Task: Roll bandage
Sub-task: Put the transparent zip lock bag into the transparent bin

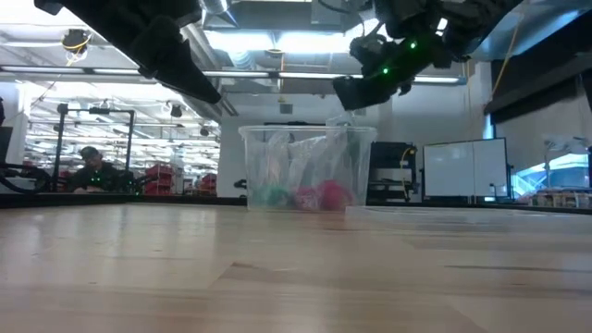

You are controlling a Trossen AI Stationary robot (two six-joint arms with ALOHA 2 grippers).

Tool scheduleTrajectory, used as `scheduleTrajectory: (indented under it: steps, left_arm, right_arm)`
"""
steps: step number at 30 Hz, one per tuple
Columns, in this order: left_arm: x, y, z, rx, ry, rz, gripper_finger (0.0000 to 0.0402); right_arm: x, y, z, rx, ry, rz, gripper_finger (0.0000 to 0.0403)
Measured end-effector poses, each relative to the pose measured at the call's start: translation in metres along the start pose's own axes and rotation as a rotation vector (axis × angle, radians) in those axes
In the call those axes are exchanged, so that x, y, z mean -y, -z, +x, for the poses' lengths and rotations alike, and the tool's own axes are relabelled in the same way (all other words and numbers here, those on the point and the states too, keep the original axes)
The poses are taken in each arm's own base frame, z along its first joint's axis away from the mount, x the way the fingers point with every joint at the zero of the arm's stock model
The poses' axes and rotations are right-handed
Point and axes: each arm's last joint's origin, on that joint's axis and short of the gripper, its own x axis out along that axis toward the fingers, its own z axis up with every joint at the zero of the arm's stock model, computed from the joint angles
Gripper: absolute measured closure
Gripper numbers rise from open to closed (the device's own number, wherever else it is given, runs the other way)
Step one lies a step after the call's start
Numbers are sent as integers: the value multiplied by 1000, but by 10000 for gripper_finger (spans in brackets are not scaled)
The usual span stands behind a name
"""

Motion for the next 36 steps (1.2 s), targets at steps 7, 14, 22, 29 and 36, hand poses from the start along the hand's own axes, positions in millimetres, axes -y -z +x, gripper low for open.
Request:
scheduleTrajectory:
  steps: [7, 14, 22, 29, 36]
  left_arm:
    - [0, 0, 0, 1, 0, -1, 220]
    - [0, 0, 0, 0, 0, -3, 220]
    - [0, 0, 0, 1, 0, -3, 220]
    - [0, 0, 0, -1, 0, -3, 220]
    - [0, 0, 0, -1, 3, -24, 220]
  right_arm:
    - [-9, 12, 7, -43, -66, -114, 394]
    - [-6, 13, 1, -116, -104, -169, 318]
    - [5, -47, -28, -121, -206, -150, 206]
    - [22, -76, -16, -111, -183, 138, 198]
    - [37, -38, 19, -388, -224, 186, 226]
